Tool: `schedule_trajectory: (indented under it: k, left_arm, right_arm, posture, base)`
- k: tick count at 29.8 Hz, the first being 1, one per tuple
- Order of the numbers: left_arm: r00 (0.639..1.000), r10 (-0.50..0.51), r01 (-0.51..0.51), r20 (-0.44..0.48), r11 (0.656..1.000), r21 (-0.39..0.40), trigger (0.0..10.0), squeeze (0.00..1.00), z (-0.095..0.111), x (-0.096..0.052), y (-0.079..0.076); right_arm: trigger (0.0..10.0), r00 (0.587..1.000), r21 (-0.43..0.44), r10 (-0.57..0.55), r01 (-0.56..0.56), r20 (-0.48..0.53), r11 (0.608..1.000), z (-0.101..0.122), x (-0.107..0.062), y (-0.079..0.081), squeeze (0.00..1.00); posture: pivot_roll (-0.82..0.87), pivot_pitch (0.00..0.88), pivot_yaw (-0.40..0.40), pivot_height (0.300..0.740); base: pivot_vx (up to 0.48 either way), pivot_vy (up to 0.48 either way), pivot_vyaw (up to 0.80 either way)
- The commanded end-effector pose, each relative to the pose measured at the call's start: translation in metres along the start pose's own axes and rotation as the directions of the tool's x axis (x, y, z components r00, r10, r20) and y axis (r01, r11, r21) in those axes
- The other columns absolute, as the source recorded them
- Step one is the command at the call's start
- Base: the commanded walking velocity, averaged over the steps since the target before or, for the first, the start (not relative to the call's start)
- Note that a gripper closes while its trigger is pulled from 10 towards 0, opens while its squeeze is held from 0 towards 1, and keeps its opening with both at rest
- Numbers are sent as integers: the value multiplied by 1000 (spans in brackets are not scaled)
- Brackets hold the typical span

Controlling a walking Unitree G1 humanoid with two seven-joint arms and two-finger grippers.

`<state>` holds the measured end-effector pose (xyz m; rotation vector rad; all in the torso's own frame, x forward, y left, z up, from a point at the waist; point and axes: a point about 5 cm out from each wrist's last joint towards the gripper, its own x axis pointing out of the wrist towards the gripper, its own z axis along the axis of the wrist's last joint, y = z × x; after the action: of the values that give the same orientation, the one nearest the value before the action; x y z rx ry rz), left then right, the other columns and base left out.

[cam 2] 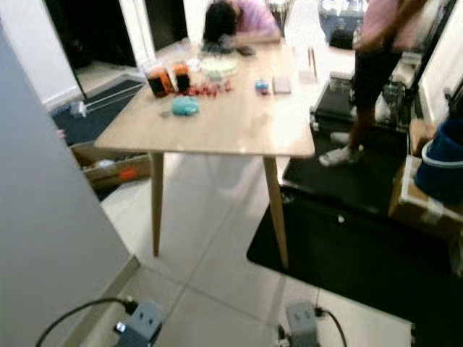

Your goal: Hang keys on a hook

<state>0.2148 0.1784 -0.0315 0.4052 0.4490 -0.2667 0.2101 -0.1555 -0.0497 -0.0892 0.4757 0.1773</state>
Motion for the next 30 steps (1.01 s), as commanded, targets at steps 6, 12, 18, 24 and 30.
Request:
schedule_trajectory:
  k: [6,12,18,24,30]
  left_arm:
    - [1000,-11,11,-12,1000,10,10000,0,-4,-2,-3]
    - [1000,-11,11,-10,1000,12,10000,0,-5,-2,-3]
    - [1000,-9,9,-10,1000,11,10000,0,-5,-2,-3]
    - [1000,-4,4,-11,1000,8,10000,0,-4,-1,-2]
    - [1000,1,-1,-12,1000,9,10000,0,-4,-1,-1]
  right_arm:
    - [10000,999,-5,-16,16,-39,1000,-10,-6,-6,0]
    - [10000,999,-11,-13,13,-42,1000,-11,-6,-5,0]
    - [10000,999,-19,-12,11,-47,1000,-11,-6,-4,0]
    - [10000,999,-19,-13,12,-47,1000,-10,-5,-5,0]
    - [10000,999,-18,-13,12,-42,1000,-8,-4,-5,0]
  posture:
    - [57,135,36,740]
    - [58,136,37,740]
    - [58,134,36,740]
    - [59,131,35,740]
    - [59,126,34,740]
  base:
    - [434,0,0]
    - [434,0,0]
    - [434,0,0]
    - [419,0,0]
    - [374,0,0]
